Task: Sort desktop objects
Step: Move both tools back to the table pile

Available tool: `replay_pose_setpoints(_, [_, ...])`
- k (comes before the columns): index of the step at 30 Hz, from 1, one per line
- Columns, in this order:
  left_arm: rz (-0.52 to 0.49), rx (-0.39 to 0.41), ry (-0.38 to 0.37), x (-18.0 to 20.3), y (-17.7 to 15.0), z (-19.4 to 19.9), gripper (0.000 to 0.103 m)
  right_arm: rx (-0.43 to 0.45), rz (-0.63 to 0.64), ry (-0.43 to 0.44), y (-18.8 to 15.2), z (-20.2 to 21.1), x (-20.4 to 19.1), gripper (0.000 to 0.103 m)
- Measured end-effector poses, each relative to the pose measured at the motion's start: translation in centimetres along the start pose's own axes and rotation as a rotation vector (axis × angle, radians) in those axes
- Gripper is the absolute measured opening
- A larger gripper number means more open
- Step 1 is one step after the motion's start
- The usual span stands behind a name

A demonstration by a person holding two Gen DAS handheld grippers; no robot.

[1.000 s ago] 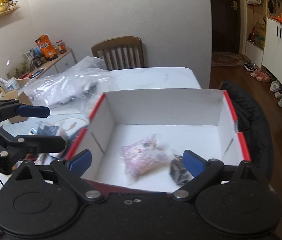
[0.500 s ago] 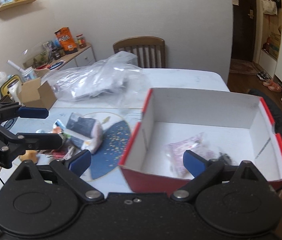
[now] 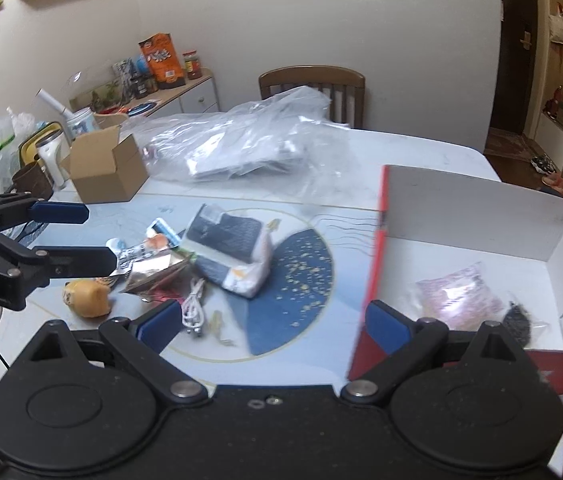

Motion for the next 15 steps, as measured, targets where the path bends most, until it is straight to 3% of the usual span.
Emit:
replay_pose_setpoints(7, [0.044, 0.021, 0.038, -3.5, -2.1, 1.4, 0.102, -0.022, 0.007, 0.007, -0.1, -1.9, -3.0, 0.098])
replay_pose_setpoints(15, [0.048, -0.029, 0.061, -6.4, -4.6, 1.1, 0.102, -0.053, 0.01, -0.003, -0.4, -4.4, -5.4, 0.098])
Point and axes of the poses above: each gripper's, at about its wrist camera, not at the fingertips, and z roughly against the way its jaws point, x to its right, y to its top, the point moved 3 cm from there along -z, roughly the way its jaws point, and after that the axes turned 8 degrees about -x, right-handed, at the moved point
